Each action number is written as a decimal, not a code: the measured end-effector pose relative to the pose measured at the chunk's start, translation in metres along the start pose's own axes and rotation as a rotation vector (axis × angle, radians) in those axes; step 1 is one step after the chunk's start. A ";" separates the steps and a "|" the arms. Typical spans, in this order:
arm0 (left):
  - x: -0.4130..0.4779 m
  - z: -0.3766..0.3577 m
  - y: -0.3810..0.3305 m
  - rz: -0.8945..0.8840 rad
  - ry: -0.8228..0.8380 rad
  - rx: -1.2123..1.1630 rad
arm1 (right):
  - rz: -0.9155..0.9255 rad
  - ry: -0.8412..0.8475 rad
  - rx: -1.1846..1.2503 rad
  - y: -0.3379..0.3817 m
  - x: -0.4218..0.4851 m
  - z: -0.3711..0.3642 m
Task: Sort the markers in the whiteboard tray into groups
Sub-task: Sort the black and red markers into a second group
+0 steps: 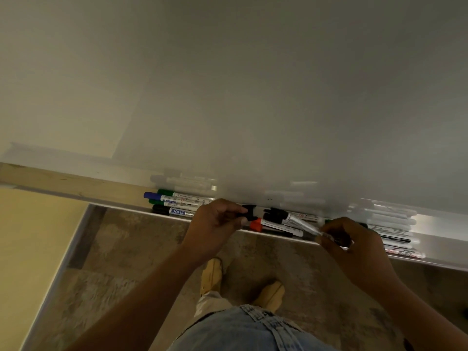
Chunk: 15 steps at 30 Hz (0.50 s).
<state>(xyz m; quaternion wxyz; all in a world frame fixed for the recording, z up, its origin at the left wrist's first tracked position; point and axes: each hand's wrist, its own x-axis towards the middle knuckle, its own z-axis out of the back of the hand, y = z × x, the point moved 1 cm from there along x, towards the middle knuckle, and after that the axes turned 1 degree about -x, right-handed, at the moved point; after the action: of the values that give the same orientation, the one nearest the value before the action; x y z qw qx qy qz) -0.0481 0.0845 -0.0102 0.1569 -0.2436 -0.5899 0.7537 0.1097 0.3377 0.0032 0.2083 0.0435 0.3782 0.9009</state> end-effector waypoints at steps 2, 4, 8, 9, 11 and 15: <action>-0.006 0.002 -0.011 -0.030 0.016 -0.203 | 0.012 -0.033 0.058 0.009 -0.004 0.009; -0.010 0.004 -0.023 -0.052 0.018 -0.313 | 0.021 -0.050 0.114 0.018 -0.008 0.018; -0.012 0.004 -0.040 -0.053 0.010 -0.382 | 0.060 -0.066 0.156 0.030 -0.011 0.029; -0.012 0.004 -0.042 -0.053 0.005 -0.385 | 0.074 -0.065 0.151 0.032 -0.011 0.031; -0.012 0.003 -0.044 -0.061 0.003 -0.387 | 0.098 -0.056 0.140 0.036 -0.012 0.034; -0.013 0.002 -0.047 -0.082 0.036 -0.335 | 0.125 -0.046 0.121 0.043 -0.011 0.034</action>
<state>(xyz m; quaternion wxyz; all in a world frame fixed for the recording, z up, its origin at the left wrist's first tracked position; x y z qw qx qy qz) -0.0409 0.0881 0.0379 0.1551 -0.2554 -0.7138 0.6335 0.1133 0.3289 0.0586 0.1574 0.1003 0.4234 0.8865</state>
